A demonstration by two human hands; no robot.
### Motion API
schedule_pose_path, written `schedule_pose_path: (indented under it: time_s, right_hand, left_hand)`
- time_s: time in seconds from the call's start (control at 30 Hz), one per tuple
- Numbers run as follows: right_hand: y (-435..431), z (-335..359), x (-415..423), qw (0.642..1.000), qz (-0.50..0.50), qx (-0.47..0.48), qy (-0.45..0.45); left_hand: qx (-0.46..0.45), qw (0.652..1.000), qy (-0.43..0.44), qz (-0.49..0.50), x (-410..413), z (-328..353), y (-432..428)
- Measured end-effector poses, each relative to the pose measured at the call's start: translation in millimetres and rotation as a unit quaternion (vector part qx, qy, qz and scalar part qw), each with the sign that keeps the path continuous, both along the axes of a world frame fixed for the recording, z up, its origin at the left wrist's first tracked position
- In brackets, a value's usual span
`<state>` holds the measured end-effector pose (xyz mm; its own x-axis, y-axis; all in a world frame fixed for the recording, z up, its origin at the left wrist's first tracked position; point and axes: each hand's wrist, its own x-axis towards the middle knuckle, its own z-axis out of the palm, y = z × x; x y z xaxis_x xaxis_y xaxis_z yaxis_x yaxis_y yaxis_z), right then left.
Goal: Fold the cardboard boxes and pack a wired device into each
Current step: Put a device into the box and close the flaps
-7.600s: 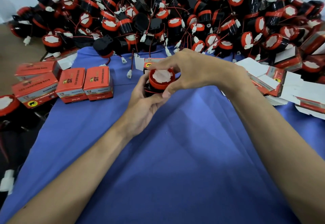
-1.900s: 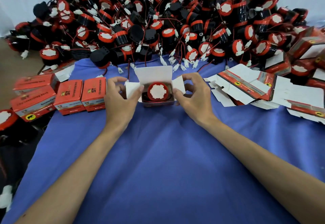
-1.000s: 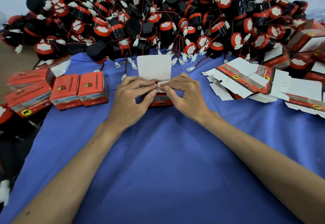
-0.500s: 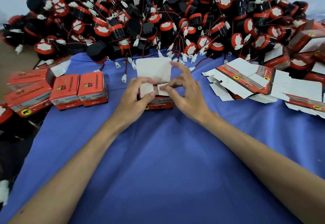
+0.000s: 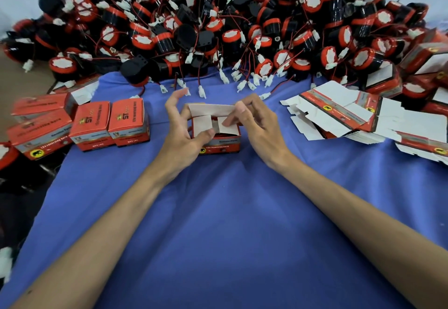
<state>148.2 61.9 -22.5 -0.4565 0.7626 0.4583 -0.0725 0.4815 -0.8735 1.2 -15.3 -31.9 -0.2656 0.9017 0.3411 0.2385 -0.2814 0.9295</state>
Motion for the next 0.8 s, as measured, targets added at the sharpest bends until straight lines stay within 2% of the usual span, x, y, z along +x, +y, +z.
schedule_pose_path:
  time_s: [0.13,0.23,0.47,0.6,0.8]
  right_hand:
    - [1,0,0,1.0,-0.016,-0.011,0.001]
    - [1,-4,1,1.0,-0.016,-0.016,-0.002]
    - [2,-6,6,0.997,0.015,0.002,-0.075]
    - [4,-4,8,0.996,0.025,0.016,-0.088]
    - [5,-5,8,0.995,-0.002,0.042,-0.092]
  left_hand:
    - [-0.009,0.999,0.045,-0.01,-2,4,0]
    - [-0.008,0.999,0.036,-0.003,-1,2,-2]
    - [-0.012,0.999,0.023,-0.037,-5,7,-3]
    - [-0.03,0.996,0.074,-0.036,-6,9,-4]
    - [-0.057,0.987,0.116,-0.091,-14,10,-9]
